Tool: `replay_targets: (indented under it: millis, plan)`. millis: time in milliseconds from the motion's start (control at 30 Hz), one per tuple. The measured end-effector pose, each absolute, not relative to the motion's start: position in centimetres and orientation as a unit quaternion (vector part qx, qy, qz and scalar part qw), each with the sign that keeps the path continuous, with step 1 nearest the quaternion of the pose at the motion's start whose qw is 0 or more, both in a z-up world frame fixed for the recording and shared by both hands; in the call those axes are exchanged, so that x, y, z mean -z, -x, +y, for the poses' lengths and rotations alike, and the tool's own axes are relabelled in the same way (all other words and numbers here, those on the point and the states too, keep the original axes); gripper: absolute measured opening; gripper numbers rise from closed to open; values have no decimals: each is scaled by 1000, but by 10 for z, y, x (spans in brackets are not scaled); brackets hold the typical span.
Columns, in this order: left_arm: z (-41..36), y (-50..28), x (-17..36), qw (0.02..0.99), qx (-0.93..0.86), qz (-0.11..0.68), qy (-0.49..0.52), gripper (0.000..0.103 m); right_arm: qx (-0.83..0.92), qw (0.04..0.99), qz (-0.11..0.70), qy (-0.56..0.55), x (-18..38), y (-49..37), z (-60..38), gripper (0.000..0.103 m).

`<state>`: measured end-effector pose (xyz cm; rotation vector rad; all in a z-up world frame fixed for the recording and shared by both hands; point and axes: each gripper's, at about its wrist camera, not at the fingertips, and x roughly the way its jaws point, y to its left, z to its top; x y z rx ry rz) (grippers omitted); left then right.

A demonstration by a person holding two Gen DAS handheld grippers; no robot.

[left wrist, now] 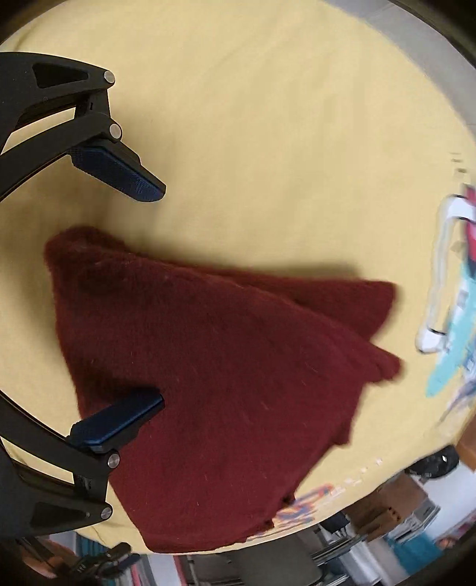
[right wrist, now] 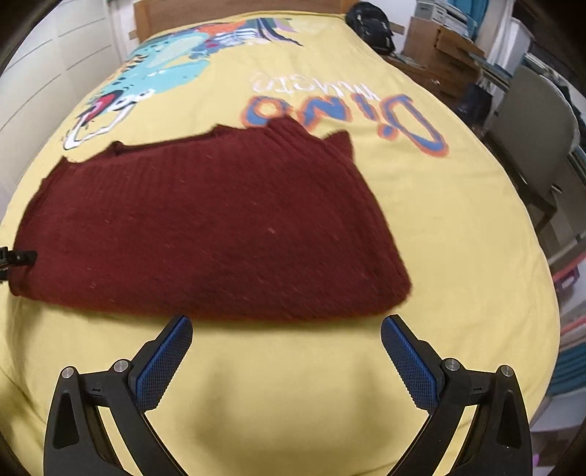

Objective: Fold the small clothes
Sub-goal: 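Grasp the sweater edge with the left tool and fold it over the bundle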

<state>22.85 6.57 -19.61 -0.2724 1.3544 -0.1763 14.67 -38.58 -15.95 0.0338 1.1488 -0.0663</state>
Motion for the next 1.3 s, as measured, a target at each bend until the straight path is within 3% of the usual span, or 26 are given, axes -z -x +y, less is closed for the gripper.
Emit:
replay_targets:
  millis: [200, 267, 333, 367, 400, 433, 667, 933, 1300]
  plan:
    - [56, -227, 208, 759, 99, 626, 149, 102, 51, 835, 547, -36, 165, -134, -408, 103]
    - [52, -231, 206, 755, 106, 630, 148, 95, 54, 835, 546, -41, 165, -131, -412, 103]
    - [47, -233, 201, 753, 121, 628, 155, 61, 55, 834, 546, -48, 166, -129, -416, 103]
    - [45, -233, 198, 751, 131, 627, 163, 52, 55, 834, 546, -50, 166, -129, -418, 103]
    - [43, -235, 195, 749, 136, 626, 168, 36, 56, 834, 546, -52, 166, -128, -420, 103]
    - [40, -235, 190, 750, 136, 623, 174, 33, 56, 834, 546, -55, 165, -128, -421, 103]
    - [8, -227, 135, 782, 149, 583, 164, 29, 54, 837, 538, -80, 153, -129, -435, 103]
    - [-88, -250, 72, 792, 201, 559, 140, 27, 43, 856, 506, -99, 124, -126, -463, 103]
    - [-259, -276, 68, 781, 259, 565, 61, 26, 70, 862, 493, -97, 103, -115, -521, 103]
